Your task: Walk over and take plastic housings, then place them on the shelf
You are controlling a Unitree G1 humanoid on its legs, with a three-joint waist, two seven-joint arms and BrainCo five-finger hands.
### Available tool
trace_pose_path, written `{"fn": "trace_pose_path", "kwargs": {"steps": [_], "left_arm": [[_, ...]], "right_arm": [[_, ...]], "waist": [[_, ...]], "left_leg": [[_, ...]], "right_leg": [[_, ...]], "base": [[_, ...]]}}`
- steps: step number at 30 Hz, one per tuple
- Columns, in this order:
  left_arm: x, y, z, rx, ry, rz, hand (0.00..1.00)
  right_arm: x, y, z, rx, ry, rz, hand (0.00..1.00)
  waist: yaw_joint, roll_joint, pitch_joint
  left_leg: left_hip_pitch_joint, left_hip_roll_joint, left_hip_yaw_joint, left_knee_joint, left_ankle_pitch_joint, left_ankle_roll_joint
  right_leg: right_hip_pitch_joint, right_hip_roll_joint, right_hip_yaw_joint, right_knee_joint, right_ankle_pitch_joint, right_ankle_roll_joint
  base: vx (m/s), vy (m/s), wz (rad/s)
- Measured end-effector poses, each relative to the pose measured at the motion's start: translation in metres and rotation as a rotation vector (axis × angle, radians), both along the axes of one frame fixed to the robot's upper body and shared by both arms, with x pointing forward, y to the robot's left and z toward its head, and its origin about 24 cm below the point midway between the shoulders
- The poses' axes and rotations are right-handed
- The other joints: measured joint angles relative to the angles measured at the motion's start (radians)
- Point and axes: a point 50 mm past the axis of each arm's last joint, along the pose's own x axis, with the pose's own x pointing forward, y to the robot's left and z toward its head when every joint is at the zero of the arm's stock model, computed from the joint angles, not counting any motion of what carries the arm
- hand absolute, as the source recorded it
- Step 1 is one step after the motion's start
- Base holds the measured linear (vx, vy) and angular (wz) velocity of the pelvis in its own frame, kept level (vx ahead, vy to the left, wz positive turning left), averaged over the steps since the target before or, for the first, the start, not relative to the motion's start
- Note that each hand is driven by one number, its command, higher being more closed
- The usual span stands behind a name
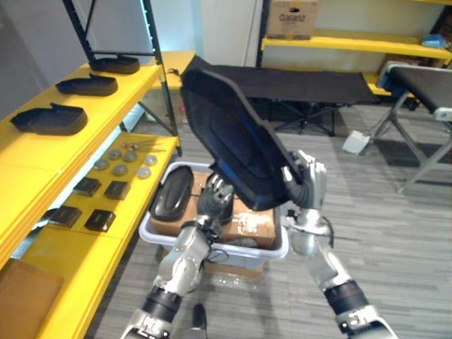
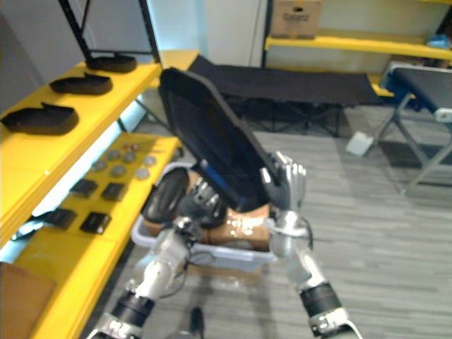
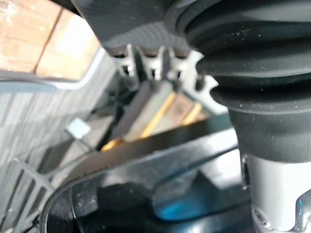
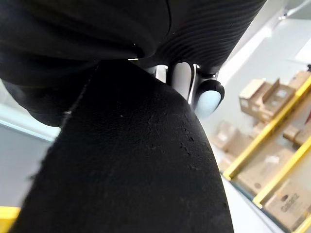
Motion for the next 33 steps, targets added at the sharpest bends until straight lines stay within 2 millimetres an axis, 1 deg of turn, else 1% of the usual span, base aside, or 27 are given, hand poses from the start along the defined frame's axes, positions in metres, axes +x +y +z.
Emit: {"fn": "trace_pose_path", "kwargs": {"steps": [4,11,15,21,22,25,33], "left_arm": [[-0.002,0.001,-0.003,0.011,0.005,0.002,0.0],[-0.004,-0.005,-0.004,0.126,-0.024,-0.012,0.0],[-0.005,-0.006,-0.006,0.141,-0.018,-0.004,0.0],[-0.007,-0.004,-0.011,0.147,0.008,0.013,0.0],[-0.007,-0.004,-0.011,0.15,0.016,0.024,1.0],[-0.007,-0.002,-0.012,0.16,0.037,0.063,1.0],[-0.005,0.005,-0.009,0.14,0.042,0.173,1.0]], "right_arm": [[-0.001,0.003,-0.001,-0.003,0.003,0.014,1.0],[-0.004,0.02,-0.005,-0.028,0.033,0.101,1.0],[-0.006,0.029,-0.007,-0.025,0.047,0.144,1.0],[-0.005,0.031,-0.014,-0.007,0.096,0.168,1.0],[-0.006,0.034,-0.015,-0.006,0.101,0.178,1.0],[-0.007,0.036,-0.017,0.002,0.11,0.188,1.0],[-0.017,0.04,-0.031,0.062,0.171,0.192,1.0]], "waist": [[-0.002,0.0,0.0],[-0.002,0.0,0.0],[-0.002,0.0,0.0],[-0.002,0.001,0.0],[-0.002,0.0,0.0],[-0.003,0.0,-0.001],[-0.004,0.0,-0.001]], "left_leg": [[0.001,0.0,0.0,0.0,0.0,0.0],[0.001,0.0,0.0,0.0,0.0,0.0],[0.001,0.0,-0.001,0.0,0.0,0.0],[0.001,0.0,-0.001,0.0,0.0,0.0],[0.001,0.0,-0.001,0.0,0.0,0.0],[0.001,0.0,-0.001,0.0,0.0,0.0],[0.0,0.0,0.0,0.0,-0.001,-0.001]], "right_leg": [[0.0,0.0,0.0,0.0,0.0,0.0],[0.001,0.0,0.0,0.0,0.0,0.0],[0.001,0.0,0.0,0.0,0.0,0.0],[0.001,0.0,0.0,0.0,0.0,0.0],[0.001,0.0,0.0,0.0,0.0,0.0],[0.001,0.0,0.0,-0.001,0.0,0.0],[0.001,0.0,0.0,-0.004,-0.001,0.0]], "base": [[0.0,0.0,0.0],[0.0,0.0,0.0],[0.0,0.0,0.0],[0.0,0.0,0.0],[0.0,0.0,0.0],[0.0,0.0,0.0],[0.0,0.0,0.0]]}}
